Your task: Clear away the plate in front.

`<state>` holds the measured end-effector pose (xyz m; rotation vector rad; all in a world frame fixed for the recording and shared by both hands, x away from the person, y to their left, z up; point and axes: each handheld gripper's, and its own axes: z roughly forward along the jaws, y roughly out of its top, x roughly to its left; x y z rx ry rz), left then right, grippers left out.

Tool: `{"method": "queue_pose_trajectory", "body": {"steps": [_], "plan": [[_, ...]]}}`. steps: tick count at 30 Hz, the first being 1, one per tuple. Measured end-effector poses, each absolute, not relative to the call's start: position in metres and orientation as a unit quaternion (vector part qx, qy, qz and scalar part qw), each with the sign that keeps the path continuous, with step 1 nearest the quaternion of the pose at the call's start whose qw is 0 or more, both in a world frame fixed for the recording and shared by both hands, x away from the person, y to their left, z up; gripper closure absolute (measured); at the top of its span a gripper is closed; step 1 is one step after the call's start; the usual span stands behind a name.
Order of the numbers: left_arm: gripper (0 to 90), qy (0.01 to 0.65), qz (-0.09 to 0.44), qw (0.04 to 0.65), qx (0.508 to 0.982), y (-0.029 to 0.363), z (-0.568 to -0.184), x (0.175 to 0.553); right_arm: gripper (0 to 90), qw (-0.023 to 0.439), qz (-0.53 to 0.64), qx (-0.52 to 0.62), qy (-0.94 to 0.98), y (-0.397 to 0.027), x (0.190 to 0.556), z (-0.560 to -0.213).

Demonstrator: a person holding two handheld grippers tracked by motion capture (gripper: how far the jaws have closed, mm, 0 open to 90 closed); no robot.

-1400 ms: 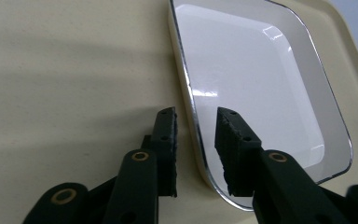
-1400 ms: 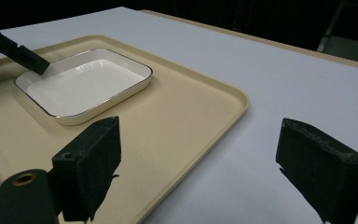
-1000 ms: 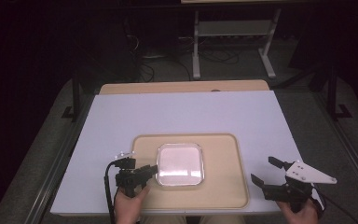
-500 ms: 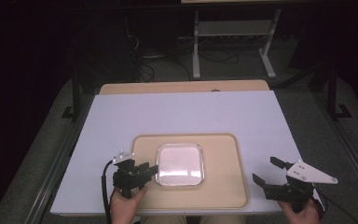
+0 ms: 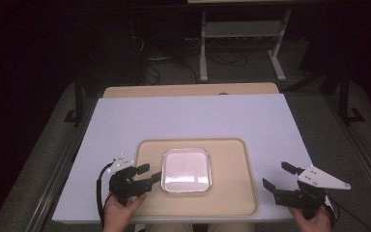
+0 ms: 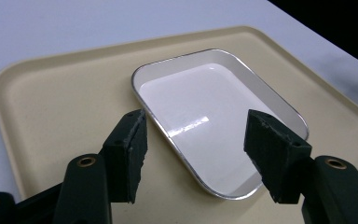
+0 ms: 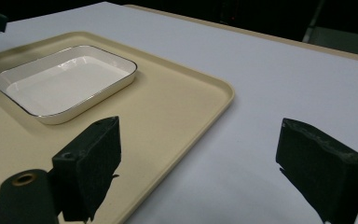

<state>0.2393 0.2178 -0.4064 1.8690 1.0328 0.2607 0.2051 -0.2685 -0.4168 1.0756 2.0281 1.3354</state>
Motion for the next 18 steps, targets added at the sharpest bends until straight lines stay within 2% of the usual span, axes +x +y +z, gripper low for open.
{"method": "queue_pose_trajectory", "body": {"steps": [5, 10, 18], "plan": [[31.6, 0.392, 0.119, 0.478, 0.777, 0.229, -0.404, 0.238, 13.0, 0.24, 0.484, 0.4, 0.74, -0.269, 0.207, -0.418], [25.7, 0.379, 0.109, 0.487, 0.78, 0.243, -0.409, 0.239, 13.0, 0.24, 0.485, 0.404, 0.737, -0.271, 0.207, -0.418], [22.4, 0.346, 0.146, 0.488, 0.788, 0.257, -0.403, 0.231, 13.0, 0.238, 0.485, 0.409, 0.736, -0.272, 0.208, -0.419]]}}
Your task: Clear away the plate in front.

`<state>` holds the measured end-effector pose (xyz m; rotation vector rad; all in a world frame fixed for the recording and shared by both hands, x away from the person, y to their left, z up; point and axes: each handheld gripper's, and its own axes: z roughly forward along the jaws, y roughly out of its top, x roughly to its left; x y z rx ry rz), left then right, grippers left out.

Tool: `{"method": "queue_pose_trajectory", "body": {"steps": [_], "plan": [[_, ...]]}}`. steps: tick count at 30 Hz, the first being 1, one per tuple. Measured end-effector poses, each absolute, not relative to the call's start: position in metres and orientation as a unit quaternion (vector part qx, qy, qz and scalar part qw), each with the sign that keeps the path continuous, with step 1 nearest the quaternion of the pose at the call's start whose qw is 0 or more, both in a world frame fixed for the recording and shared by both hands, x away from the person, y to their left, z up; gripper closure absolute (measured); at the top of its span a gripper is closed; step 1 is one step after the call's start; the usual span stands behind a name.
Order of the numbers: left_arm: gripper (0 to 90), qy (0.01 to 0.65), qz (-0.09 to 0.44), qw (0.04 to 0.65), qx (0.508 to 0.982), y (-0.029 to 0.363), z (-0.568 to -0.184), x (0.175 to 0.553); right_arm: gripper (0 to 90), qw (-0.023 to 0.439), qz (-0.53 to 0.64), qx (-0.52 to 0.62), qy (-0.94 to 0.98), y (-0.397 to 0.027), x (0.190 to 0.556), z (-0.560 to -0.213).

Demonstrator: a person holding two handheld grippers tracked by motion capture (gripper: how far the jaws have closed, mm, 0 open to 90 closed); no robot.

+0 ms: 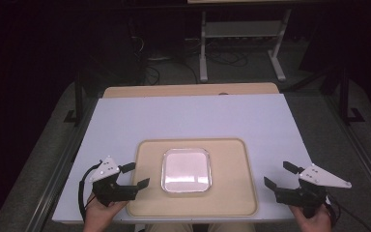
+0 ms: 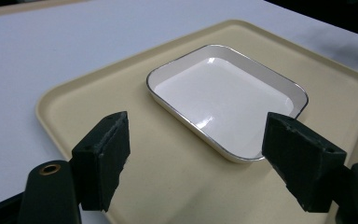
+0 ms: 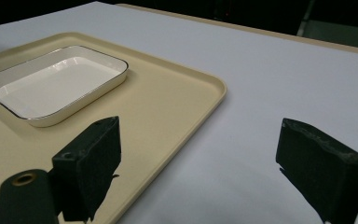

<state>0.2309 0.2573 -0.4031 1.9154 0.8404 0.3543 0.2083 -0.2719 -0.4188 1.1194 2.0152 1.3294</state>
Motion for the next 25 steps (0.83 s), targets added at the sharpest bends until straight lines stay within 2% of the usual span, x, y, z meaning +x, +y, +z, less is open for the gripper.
{"method": "queue_pose_trajectory", "body": {"steps": [9, 25], "plan": [[21.5, 0.33, 0.174, 0.475, 0.797, 0.2592, -0.4031, 0.2247, 13.0, 0.24, 0.483, 0.404, 0.739, -0.2712, 0.2071, -0.4182], [22.0, 0.33, 0.173, 0.473, 0.799, 0.2568, -0.4039, 0.2273, 13.0, 0.232, 0.482, 0.395, 0.747, -0.2694, 0.2087, -0.42]]}}
